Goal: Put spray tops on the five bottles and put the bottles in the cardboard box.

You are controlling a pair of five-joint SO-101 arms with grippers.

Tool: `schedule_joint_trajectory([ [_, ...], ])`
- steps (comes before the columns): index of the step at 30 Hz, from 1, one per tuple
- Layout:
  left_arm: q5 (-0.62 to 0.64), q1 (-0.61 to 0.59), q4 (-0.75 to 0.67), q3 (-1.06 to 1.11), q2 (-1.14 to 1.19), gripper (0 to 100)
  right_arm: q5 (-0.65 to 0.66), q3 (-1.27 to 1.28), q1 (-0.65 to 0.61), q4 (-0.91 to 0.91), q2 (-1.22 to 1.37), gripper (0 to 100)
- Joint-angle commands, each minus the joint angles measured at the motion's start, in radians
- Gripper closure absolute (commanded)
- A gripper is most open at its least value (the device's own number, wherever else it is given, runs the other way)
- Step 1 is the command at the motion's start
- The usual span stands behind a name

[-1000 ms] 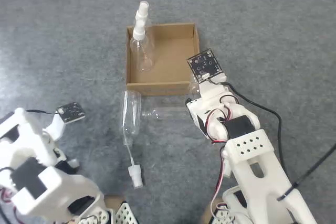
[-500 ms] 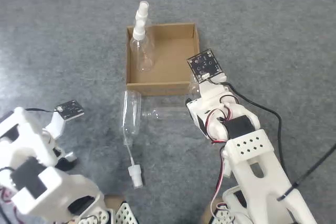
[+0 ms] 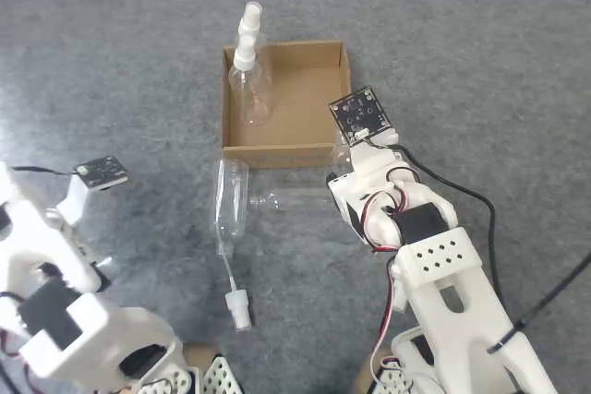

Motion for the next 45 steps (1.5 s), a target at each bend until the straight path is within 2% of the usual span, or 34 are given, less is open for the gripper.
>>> schedule_joint_trajectory([
  [1,0.011,-0.003,0.058,-0.096,-0.040,97,0.023,-0.015,0.007,-0.024,-0.038,92.8],
  [9,0.164,0.006,0.077,-0.226,-0.040,97,0.023,-0.015,0.007,-0.024,-0.038,92.8],
  [19,0.172,-0.003,0.080,-0.292,-0.055,99,0.023,-0.015,0.005,-0.024,-0.038,92.8],
  [29,0.180,0.000,0.068,-0.274,-0.321,99,0.023,-0.015,0.005,-0.024,-0.038,92.7],
  [31,0.250,0.006,0.055,-0.271,-0.331,99,0.023,-0.015,0.005,-0.024,-0.038,92.7],
  [38,0.572,0.029,-0.117,-0.271,-0.338,99,0.023,-0.015,0.007,-0.024,-0.038,92.8],
  [45,0.612,0.051,-0.124,-0.263,-0.339,99,0.023,-0.015,0.007,-0.024,-0.038,92.8],
])
